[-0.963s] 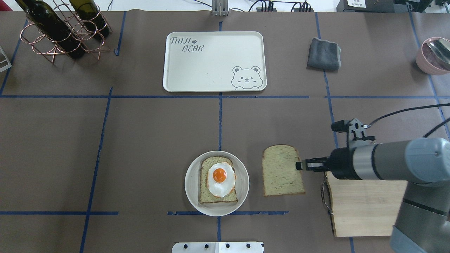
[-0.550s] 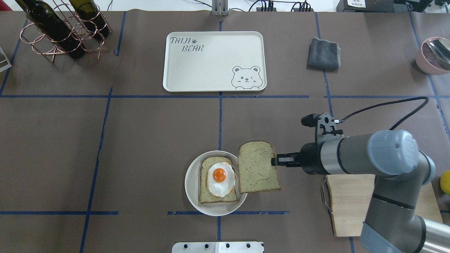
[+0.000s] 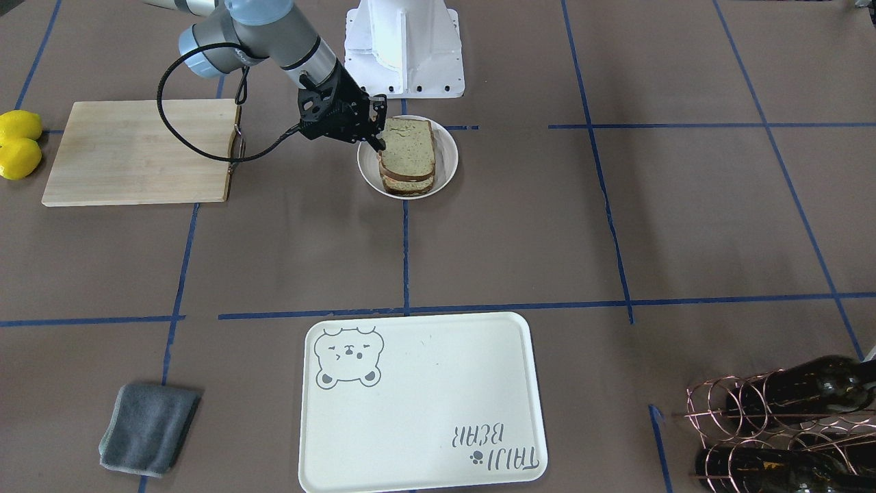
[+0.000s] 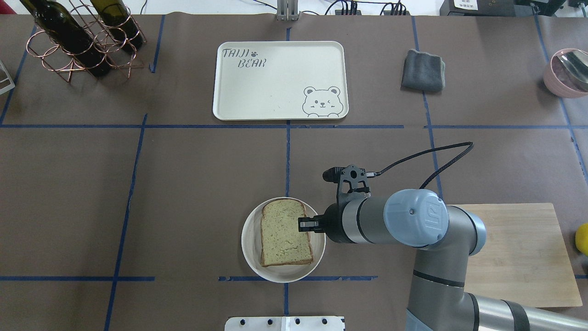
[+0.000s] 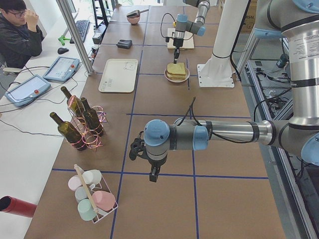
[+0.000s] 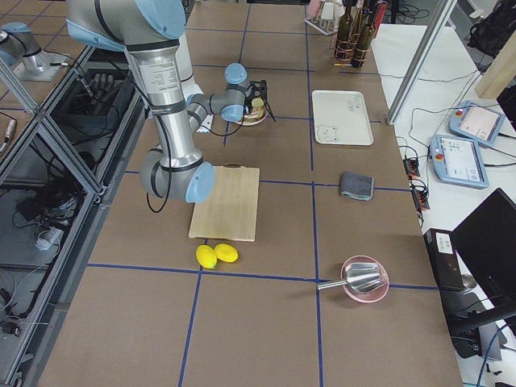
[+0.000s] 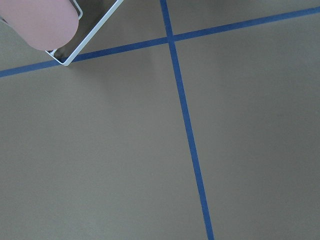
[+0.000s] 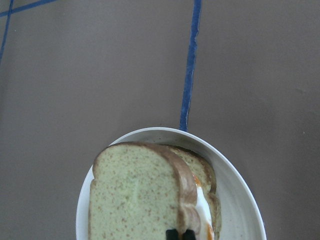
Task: Make sandwich and place on tray
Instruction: 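Carry the bread slice with the right gripper and lay it on the egg, then open the right gripper and withdraw the right arm to rest, then move the left gripper to the rim of the white plate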
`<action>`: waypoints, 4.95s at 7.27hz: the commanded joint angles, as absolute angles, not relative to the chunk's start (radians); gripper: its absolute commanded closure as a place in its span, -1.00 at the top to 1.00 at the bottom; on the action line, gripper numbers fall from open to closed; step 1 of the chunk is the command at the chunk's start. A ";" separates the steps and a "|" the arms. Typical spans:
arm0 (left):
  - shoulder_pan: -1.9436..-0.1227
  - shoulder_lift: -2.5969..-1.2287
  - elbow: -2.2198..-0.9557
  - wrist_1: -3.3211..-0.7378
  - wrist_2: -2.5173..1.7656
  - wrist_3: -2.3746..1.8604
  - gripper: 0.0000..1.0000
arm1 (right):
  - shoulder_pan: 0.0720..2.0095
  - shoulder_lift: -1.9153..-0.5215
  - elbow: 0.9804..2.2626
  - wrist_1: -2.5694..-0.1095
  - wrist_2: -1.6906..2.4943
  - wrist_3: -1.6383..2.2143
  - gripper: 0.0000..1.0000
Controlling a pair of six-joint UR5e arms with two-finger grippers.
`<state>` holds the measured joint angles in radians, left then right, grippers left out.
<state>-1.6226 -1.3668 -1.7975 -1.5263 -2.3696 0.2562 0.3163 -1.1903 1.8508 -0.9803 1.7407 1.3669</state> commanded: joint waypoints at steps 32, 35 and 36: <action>-0.504 -1.782 -1.887 -2.232 -1.909 -1.274 0.64 | 1.516 -1.744 1.822 -1.641 2.326 -0.253 1.00; -0.399 -1.888 -1.839 -2.163 -1.820 -1.417 0.63 | 1.516 -1.744 1.822 -1.641 2.324 -0.253 1.00; -0.361 -1.911 -1.826 -2.145 -1.787 -1.422 0.54 | 1.516 -1.744 1.822 -1.641 2.324 -0.255 1.00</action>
<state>-0.4084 -1.8775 -1.8402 -2.1742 -1.8320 -1.3976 1.5156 -1.7441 1.8224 -1.6414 2.3240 -0.2536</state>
